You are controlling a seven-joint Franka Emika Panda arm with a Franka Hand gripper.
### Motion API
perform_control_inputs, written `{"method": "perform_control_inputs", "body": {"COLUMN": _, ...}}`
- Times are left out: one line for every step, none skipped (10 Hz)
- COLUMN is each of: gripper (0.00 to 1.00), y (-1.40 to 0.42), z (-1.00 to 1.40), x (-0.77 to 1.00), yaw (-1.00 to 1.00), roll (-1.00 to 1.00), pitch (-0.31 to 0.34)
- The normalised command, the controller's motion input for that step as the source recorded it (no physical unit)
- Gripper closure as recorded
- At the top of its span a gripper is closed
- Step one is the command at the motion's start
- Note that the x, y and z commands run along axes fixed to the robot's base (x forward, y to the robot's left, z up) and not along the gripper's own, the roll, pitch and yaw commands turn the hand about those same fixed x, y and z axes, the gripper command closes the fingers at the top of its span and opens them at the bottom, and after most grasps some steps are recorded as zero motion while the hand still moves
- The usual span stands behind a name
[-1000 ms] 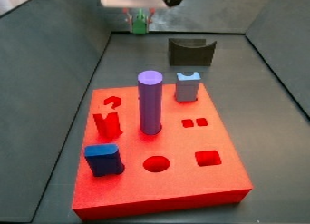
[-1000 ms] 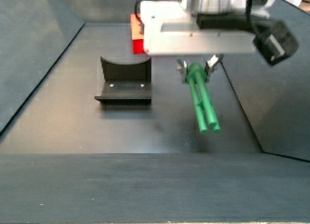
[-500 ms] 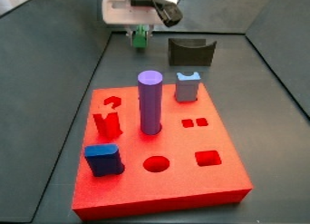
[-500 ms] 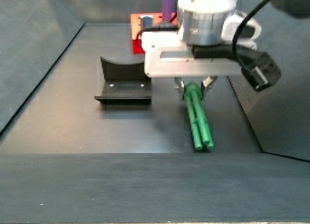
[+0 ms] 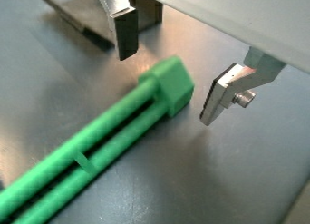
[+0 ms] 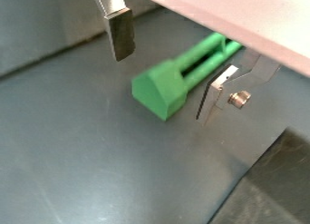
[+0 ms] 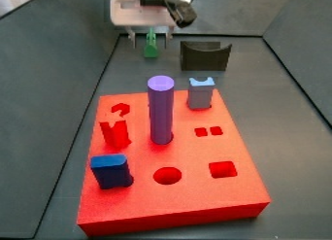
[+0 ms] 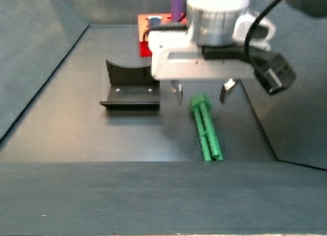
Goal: Pick up the 3 prong object. Move up. Rotate the 3 prong object. Place the 3 prong object on the fixture. Regrasp the 3 prong object. Move to above the board. Insert the 3 prong object.
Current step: Rotate the 3 prong object.
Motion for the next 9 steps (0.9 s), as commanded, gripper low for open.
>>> {"method": "perform_control_inputs", "body": {"gripper": 0.0, "y": 0.0, "z": 1.0, "x": -0.01, "yaw": -0.01, "roll": 0.01, "pitch": 0.038}}
{"method": "perform_control_inputs", "body": {"gripper": 0.0, "y": 0.0, "z": 1.0, "x": -0.02, "yaw": -0.01, "roll": 0.03, "pitch": 0.055}}
{"method": "perform_control_inputs", "body": {"gripper": 0.0, "y": 0.01, "z": 1.0, "x": -0.02, "yaw": -0.02, "roll": 0.04, "pitch": 0.065}}
{"method": "perform_control_inputs", "body": {"gripper": 0.0, "y": 0.01, "z": 1.0, "x": -0.03, "yaw": -0.02, "roll": 0.06, "pitch": 0.07}}
{"method": "perform_control_inputs", "body": {"gripper": 0.0, "y": 0.01, "z": 0.89, "x": -0.03, "yaw": -0.02, "roll": 0.07, "pitch": 0.07}}
{"method": "perform_control_inputs", "body": {"gripper": 0.0, "y": 0.01, "z": 0.68, "x": -0.03, "yaw": -0.01, "roll": 0.08, "pitch": 0.075}}
{"method": "perform_control_inputs", "body": {"gripper": 0.0, "y": 0.0, "z": 0.58, "x": -0.03, "yaw": -0.01, "roll": 0.09, "pitch": 0.078}}
{"method": "perform_control_inputs", "body": {"gripper": 0.0, "y": 0.0, "z": 0.0, "x": 0.0, "yaw": 1.0, "roll": 0.0, "pitch": 0.0}}
{"method": "perform_control_inputs", "body": {"gripper": 0.0, "y": 0.0, "z": -0.16, "x": 0.0, "yaw": 1.0, "roll": 0.0, "pitch": 0.001}}
